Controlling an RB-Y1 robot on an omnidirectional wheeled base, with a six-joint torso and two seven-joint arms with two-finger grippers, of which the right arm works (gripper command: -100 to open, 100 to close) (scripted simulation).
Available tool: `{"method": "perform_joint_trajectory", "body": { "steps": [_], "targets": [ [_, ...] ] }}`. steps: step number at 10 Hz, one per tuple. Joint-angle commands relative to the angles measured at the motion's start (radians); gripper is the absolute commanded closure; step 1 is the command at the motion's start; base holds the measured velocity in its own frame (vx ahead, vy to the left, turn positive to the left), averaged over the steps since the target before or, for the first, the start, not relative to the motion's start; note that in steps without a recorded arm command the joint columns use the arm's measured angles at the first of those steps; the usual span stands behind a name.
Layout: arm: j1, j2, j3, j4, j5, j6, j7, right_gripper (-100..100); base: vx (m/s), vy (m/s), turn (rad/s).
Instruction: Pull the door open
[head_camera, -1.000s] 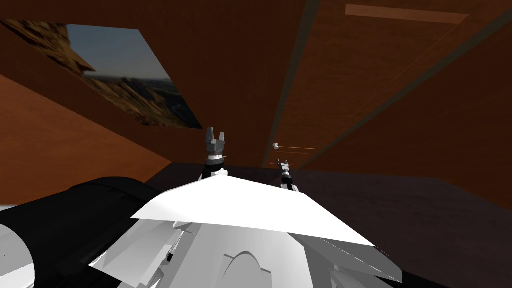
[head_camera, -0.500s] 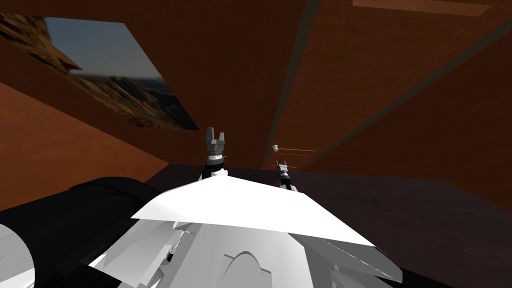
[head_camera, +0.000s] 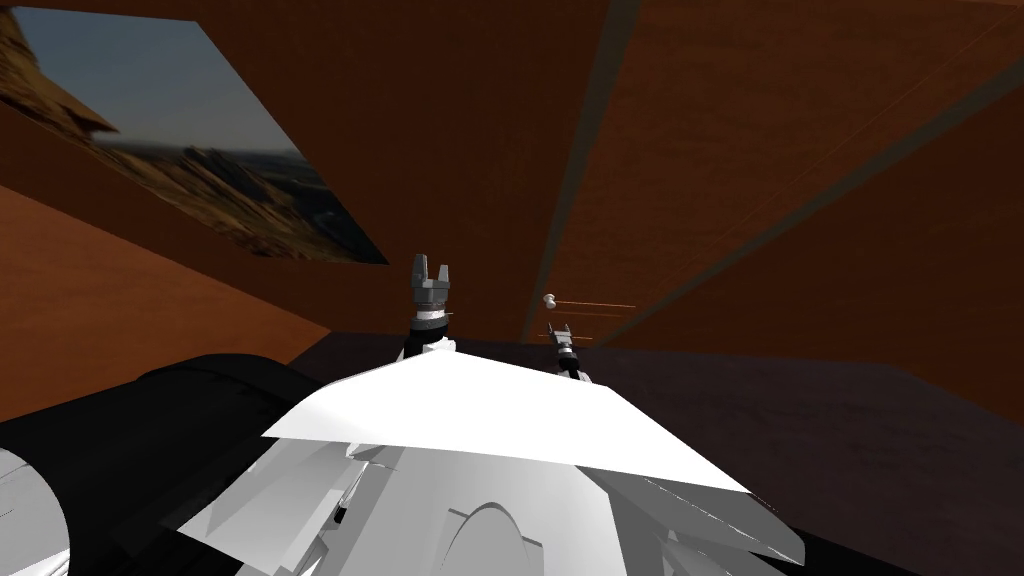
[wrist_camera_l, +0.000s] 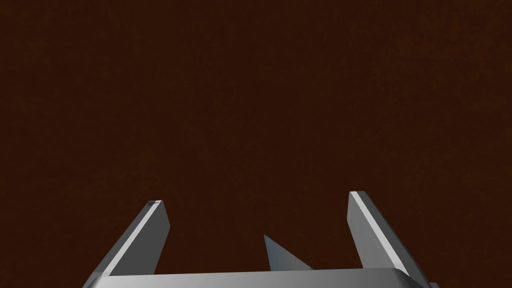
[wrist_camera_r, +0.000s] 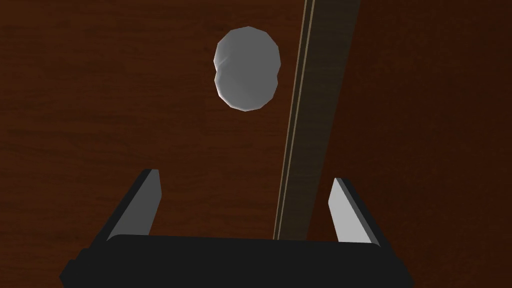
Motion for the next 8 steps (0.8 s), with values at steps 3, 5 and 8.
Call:
{"method": "perform_joint_trajectory", "body": {
  "steps": [3, 5, 8],
  "targets": [
    [0.01, -0.045, -0.022, 0.032, -0.016, -0.037, -0.021, -100, 0.055, 0.092, 0.094],
    [0.02, -0.083, -0.041, 0.058, -0.031, -0.068, -0.042, -100, 0.144, 0.198, 0.132],
    [0.037, -0.145, -0.072, 0.101, -0.056, -0.118, -0.078, -100, 0.19, 0.109, 0.132]
  ]
}}
